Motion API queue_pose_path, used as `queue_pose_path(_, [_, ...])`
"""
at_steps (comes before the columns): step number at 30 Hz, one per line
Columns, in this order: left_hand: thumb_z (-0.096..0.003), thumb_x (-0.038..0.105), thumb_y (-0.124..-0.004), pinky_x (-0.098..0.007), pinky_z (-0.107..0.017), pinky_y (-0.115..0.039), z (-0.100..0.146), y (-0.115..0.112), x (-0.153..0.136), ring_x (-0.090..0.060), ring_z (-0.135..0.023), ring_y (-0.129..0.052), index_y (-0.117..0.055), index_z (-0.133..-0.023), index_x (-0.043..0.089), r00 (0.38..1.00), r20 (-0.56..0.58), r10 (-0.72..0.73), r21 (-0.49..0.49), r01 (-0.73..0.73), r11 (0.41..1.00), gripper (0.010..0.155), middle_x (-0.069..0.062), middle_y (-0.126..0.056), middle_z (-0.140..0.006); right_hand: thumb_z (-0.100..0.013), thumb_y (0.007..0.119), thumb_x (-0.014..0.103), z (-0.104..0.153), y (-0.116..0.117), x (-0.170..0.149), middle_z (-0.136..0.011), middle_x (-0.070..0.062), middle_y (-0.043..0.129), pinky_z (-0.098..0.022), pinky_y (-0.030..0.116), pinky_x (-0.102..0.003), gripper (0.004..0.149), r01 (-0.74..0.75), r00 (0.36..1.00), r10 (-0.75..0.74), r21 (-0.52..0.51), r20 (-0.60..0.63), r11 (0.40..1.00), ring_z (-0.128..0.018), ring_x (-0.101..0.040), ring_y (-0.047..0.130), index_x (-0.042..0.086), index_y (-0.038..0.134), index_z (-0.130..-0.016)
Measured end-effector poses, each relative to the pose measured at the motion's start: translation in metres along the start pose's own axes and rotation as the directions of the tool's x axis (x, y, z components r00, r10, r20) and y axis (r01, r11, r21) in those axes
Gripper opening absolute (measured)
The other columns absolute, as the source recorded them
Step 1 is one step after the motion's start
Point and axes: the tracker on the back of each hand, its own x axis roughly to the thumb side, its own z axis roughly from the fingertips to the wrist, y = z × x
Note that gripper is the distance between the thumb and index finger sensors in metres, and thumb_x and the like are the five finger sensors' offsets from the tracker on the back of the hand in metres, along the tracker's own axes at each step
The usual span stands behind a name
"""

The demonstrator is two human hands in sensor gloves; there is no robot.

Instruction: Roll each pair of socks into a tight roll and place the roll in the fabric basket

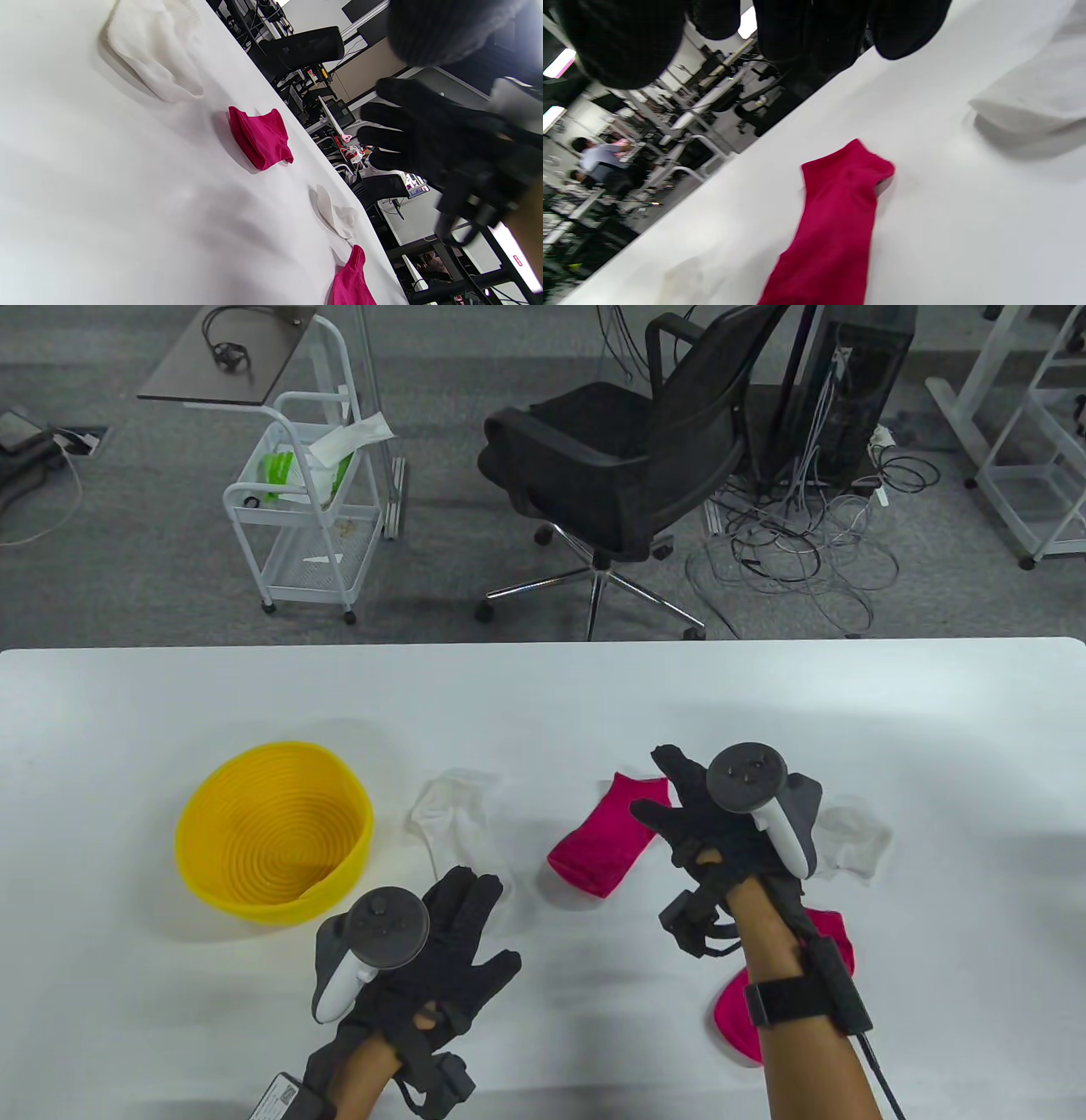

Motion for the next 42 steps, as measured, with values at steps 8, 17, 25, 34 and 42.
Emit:
queue_pose_path(8, [-0.0391,0.061,-0.071,-0.059,-0.072,-0.009,0.001,0.004,-0.001,-0.029,-0.112,-0.011,-0.028,-0.106,0.038,1.000,-0.003,-0.017,0.005,0.017,1.000,0.083,0.001,-0.008,-0.115,-0.041,0.079,0.053,-0.052,0.036,-0.003,-0.112,0.009,0.065,-0.071,0.064,-0.053,0.065,-0.168,0.970,0.160,-0.032,-0.183,0.985,-0.101,-0.024,0.076,0.051,0.053,-0.100])
queue_pose_path(17, [-0.0392,0.061,-0.071,-0.059,-0.072,-0.009,0.000,0.003,0.002,-0.029,-0.112,-0.011,-0.028,-0.106,0.038,1.000,0.025,-0.018,-0.006,0.018,1.000,0.083,0.001,-0.008,-0.115,-0.045,0.072,0.049,-0.089,0.067,-0.024,-0.109,0.008,0.069,-0.071,0.065,-0.051,0.058,-0.218,0.906,0.209,0.017,-0.367,0.976,-0.096,-0.022,0.079,0.050,0.054,-0.100])
queue_pose_path(25, [-0.0393,0.061,-0.071,-0.059,-0.072,-0.009,-0.001,0.001,0.005,-0.029,-0.112,-0.010,-0.029,-0.106,0.037,0.999,0.045,-0.026,-0.001,0.026,1.000,0.082,0.001,-0.009,-0.115,-0.045,0.078,0.042,-0.107,0.078,-0.023,-0.099,0.018,0.075,-0.071,0.064,-0.050,0.046,-0.342,0.872,0.299,-0.047,-0.388,0.938,-0.083,-0.016,0.082,0.053,0.071,-0.089])
queue_pose_path(34, [-0.0393,0.061,-0.071,-0.059,-0.072,-0.009,-0.001,0.002,0.005,-0.029,-0.111,-0.010,-0.030,-0.106,0.037,0.999,0.043,-0.015,0.016,0.015,1.000,0.082,0.001,-0.009,-0.115,-0.040,0.087,0.040,-0.107,0.082,-0.023,-0.085,0.019,0.087,-0.068,0.069,-0.049,0.038,-0.378,0.882,0.294,-0.181,-0.368,0.908,-0.073,-0.013,0.090,0.046,0.084,-0.077])
queue_pose_path(42, [-0.0391,0.061,-0.071,-0.059,-0.072,-0.009,-0.001,0.005,0.000,-0.029,-0.111,-0.009,-0.029,-0.106,0.037,1.000,0.014,0.004,0.009,-0.005,1.000,0.083,0.001,-0.008,-0.115,-0.043,0.080,0.037,-0.093,0.060,-0.007,-0.085,0.010,0.094,-0.066,0.072,-0.051,0.039,-0.326,0.922,0.282,-0.142,-0.265,0.934,-0.072,-0.015,0.098,0.044,0.076,-0.081])
